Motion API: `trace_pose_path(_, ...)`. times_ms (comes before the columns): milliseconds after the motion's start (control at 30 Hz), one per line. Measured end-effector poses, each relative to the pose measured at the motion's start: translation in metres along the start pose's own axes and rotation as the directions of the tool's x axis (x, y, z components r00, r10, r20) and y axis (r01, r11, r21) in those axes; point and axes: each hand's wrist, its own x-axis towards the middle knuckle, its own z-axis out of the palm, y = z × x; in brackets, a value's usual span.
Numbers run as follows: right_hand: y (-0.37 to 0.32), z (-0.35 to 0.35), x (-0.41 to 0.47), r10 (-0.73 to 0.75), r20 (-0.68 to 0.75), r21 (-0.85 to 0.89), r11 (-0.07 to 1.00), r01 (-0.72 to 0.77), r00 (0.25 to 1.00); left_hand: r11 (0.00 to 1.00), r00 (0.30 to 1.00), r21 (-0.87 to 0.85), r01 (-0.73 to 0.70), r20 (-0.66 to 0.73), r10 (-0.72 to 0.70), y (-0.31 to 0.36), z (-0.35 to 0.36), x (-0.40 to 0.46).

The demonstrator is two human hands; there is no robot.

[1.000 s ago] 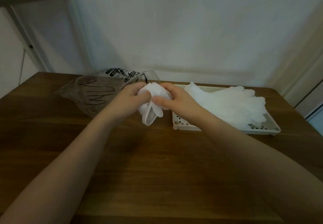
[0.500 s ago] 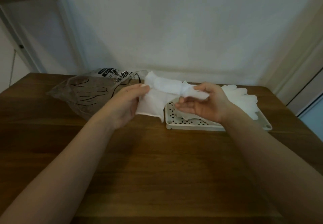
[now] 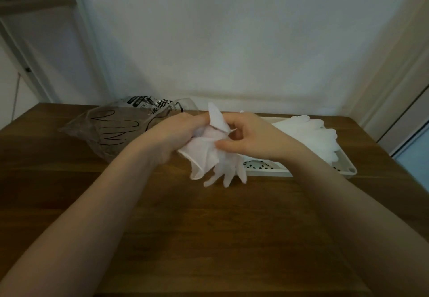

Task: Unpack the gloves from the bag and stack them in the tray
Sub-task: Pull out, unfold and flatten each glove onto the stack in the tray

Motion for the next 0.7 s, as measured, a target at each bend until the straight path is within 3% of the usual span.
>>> trace_pose_path(67,0.003,0.000,-0.002,0.081,-0.019,0.062,0.995,-0.080,0.997,0.999,0.994,0.040,0.007,0.105,-0.011,-0.001,-0.004,-0.003)
trace_pose_path(133,0.008,-0.004,-0.006,0.270,-0.102,0.311,0.923,-0.227,0.957,0.993,0.980,0.115,0.004,0.196,-0.026,-0.002,-0.007,-0.007)
trace_pose_path(200,0.014,-0.009,-0.011,0.467,-0.008,0.670,0.659,-0.342,0.884,0.984,0.983,0.178,-0.017,0.185,-0.017,-0.005,-0.008,-0.008)
trace_pose_path(233,0.017,-0.011,-0.015,0.521,0.079,0.746,0.534,-0.397,0.850,0.980,0.987,0.198,-0.034,0.159,0.002,-0.005,-0.008,-0.008)
trace_pose_path(267,0.021,-0.012,-0.018,0.559,0.153,0.735,0.487,-0.472,0.815,0.977,0.990,0.207,-0.053,0.137,0.024,-0.006,-0.008,-0.008)
trace_pose_path(300,0.026,-0.013,-0.022,0.598,0.175,0.664,0.515,-0.542,0.782,0.978,0.991,0.193,-0.072,0.127,0.048,-0.005,-0.008,-0.009)
trace_pose_path(367,0.031,-0.017,-0.025,0.622,0.053,0.517,0.652,-0.554,0.781,0.985,0.986,0.140,-0.096,0.148,0.076,-0.003,-0.006,-0.009)
trace_pose_path(467,0.022,-0.026,-0.025,0.351,-0.179,0.386,0.884,-0.262,0.919,0.984,0.965,0.117,-0.132,0.244,0.100,0.001,-0.003,-0.008)
trace_pose_path(500,0.016,-0.027,-0.025,0.235,-0.162,0.294,0.938,-0.181,0.958,0.985,0.954,0.105,-0.141,0.281,0.106,0.002,-0.002,-0.007)
trace_pose_path(567,0.010,-0.023,-0.020,0.109,0.003,0.178,0.978,-0.108,0.994,0.989,0.939,0.060,-0.137,0.325,0.110,0.000,0.001,-0.004)
trace_pose_path(633,0.013,-0.014,-0.019,0.090,0.152,0.213,0.969,-0.121,0.984,0.992,0.933,0.036,-0.124,0.345,0.104,-0.001,0.002,-0.001)
trace_pose_path(700,0.020,-0.010,-0.022,0.112,0.187,0.299,0.940,-0.165,0.976,0.991,0.923,0.051,-0.120,0.372,0.093,-0.001,0.002,0.000)
